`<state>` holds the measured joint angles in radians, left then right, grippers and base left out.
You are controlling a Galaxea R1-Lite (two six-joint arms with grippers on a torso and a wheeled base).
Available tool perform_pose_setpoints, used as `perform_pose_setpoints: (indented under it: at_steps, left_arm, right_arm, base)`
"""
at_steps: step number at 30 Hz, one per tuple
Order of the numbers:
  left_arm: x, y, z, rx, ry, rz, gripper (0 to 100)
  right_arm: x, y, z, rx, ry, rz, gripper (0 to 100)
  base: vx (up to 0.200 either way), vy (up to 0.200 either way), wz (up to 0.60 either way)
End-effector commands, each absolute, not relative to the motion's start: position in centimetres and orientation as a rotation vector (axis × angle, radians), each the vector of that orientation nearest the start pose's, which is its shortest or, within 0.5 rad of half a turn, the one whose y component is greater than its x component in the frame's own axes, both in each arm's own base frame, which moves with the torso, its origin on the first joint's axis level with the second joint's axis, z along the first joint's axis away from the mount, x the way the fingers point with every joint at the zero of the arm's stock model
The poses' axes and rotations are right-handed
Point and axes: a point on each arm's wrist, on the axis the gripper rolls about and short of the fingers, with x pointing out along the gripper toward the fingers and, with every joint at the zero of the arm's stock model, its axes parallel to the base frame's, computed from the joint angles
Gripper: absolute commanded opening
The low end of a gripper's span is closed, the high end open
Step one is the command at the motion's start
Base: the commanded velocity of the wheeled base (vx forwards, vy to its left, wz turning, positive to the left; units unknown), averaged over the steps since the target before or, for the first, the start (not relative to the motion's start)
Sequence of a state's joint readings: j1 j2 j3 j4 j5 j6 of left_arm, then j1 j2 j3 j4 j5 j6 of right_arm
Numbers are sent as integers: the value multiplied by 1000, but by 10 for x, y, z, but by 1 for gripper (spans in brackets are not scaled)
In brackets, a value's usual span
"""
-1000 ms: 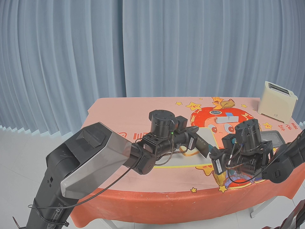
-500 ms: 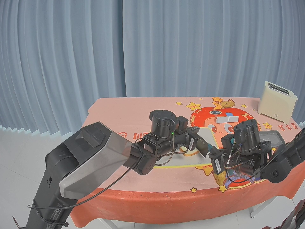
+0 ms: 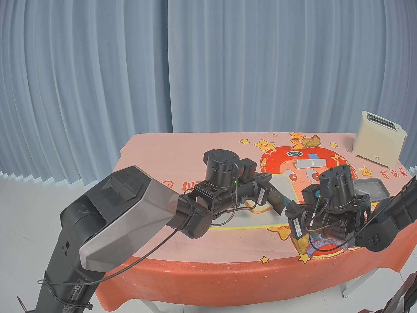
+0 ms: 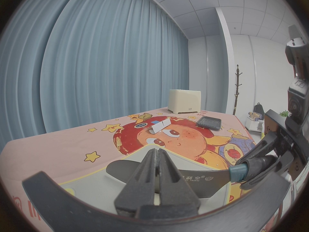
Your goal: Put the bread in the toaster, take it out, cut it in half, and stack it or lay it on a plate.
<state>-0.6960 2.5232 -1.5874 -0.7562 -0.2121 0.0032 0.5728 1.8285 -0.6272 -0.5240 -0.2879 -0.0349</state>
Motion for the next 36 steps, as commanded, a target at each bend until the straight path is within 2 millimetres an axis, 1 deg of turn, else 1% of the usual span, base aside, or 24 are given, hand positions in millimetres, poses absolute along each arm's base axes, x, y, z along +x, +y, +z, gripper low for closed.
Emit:
perform_pose_setpoints:
  at_steps: [1,5,10,11,15,16,17,18,19,20,22,23,24,25,26,27,28,30,31,34,35,36]
  left_arm:
    - [387,-330,74,38,139,-907,0]
    - [387,-330,80,35,121,-907,0]
    - [385,-324,115,19,58,-902,0]
    - [385,-324,117,19,57,-902,0]
    - [380,-315,148,8,13,-894,0]
    - [379,-313,154,8,5,-893,0]
    - [379,-313,154,8,5,-893,0]
    - [375,-299,173,6,-15,-867,0]
    - [373,-293,181,7,-18,-854,0]
    - [367,-286,193,6,-23,-836,0]
    - [358,-268,211,7,-18,-784,0]
    - [354,-257,218,8,-15,-752,0]
    - [349,-239,228,9,-13,-702,0]
    - [346,-230,233,12,-16,-675,0]
    - [345,-225,236,15,-17,-659,0]
    - [345,-225,236,15,-17,-659,0]
    - [337,-204,247,26,-29,-604,0]
    - [328,-181,259,37,-48,-560,0]
    - [320,-165,265,48,-58,-535,0]
    - [301,-133,276,61,-82,-477,0]
    - [296,-126,278,61,-84,-463,0]
    - [288,-115,280,62,-87,-440,0]
  right_arm:
    - [247,151,88,-323,625,284,0]
    - [247,151,93,-315,607,285,0]
    - [247,151,93,-312,606,283,0]
    - [247,151,93,-313,605,283,0]
    - [248,151,94,-311,602,283,0]
    - [248,151,94,-311,602,284,0]
    - [248,151,94,-311,602,284,0]
    - [247,151,94,-310,600,284,0]
    - [248,151,94,-310,602,284,0]
    - [248,151,94,-311,602,283,0]
    - [248,151,94,-308,601,282,0]
    - [248,151,94,-308,601,282,0]
    - [248,152,94,-310,602,284,0]
    - [248,152,94,-310,602,284,0]
    - [248,152,94,-310,602,284,0]
    - [248,152,94,-310,602,284,0]
    - [248,152,93,-308,598,284,0]
    - [248,151,93,-303,585,283,0]
    - [248,151,93,-299,577,283,0]
    - [249,152,92,-297,574,285,0]
    - [249,152,92,-297,574,285,0]
    - [249,152,92,-298,575,285,0]
  base:
    - [0,0,0]
    - [0,0,0]
    - [0,0,0]
    - [0,0,0]
    - [0,0,0]
    - [0,0,0]
    - [0,0,0]
    - [0,0,0]
    - [0,0,0]
    - [0,0,0]
    - [0,0,0]
    - [0,0,0]
    - [0,0,0]
    - [0,0,0]
    - [0,0,0]
    - [0,0,0]
    - [0,0,0]
    - [0,0,0]
    - [0,0,0]
    - [0,0,0]
    - [0,0,0]
    - [0,0,0]
